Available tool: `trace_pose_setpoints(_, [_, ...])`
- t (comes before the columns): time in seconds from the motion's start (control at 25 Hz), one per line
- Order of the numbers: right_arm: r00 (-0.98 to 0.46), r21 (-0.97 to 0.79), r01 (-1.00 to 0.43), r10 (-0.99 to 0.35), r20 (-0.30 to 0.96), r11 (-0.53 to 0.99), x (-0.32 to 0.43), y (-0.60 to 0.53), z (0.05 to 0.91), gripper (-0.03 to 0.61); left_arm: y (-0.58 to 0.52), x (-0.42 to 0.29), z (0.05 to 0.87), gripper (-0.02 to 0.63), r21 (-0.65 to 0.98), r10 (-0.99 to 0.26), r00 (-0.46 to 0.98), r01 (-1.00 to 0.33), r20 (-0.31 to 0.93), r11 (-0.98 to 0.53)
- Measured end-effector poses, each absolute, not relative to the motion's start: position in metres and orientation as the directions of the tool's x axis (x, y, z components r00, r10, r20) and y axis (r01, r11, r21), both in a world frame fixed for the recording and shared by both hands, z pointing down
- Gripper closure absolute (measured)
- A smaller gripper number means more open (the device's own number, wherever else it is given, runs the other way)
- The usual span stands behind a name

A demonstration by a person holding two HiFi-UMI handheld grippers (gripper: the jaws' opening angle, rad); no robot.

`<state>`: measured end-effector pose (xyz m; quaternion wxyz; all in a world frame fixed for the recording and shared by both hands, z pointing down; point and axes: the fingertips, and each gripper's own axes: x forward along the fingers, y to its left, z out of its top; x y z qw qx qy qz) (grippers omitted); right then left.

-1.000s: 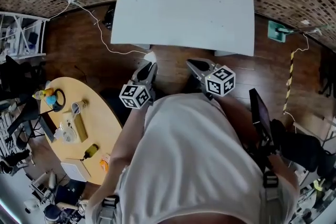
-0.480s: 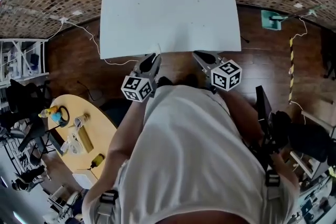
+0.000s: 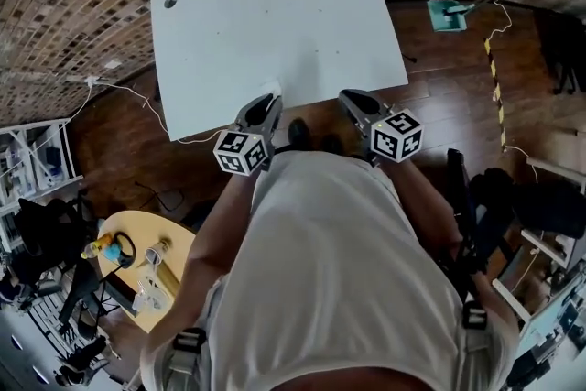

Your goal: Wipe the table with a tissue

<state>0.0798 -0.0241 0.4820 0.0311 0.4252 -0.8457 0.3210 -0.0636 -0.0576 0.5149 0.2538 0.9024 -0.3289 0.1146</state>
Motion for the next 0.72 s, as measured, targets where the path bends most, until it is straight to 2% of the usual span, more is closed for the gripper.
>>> trace_pose_setpoints(0.28, [-0.523,-0.498,-0.807,-0.774,0.357,0.316,0.078,-0.042,0.479,0.571,-0.092,-0.055,0.516,0.545,0.412,-0.409,0.839,-0.535,0.359,-0.737])
trace_pose_setpoints(0.72, [-0.42,-0.479,-0.853,-0.818,0.393,0.208,0.09,-0.048,0.484,0.571,-0.11,-0.064,0.529,0.545,0.426,-0.344,0.856,-0.496,0.385,-0.757])
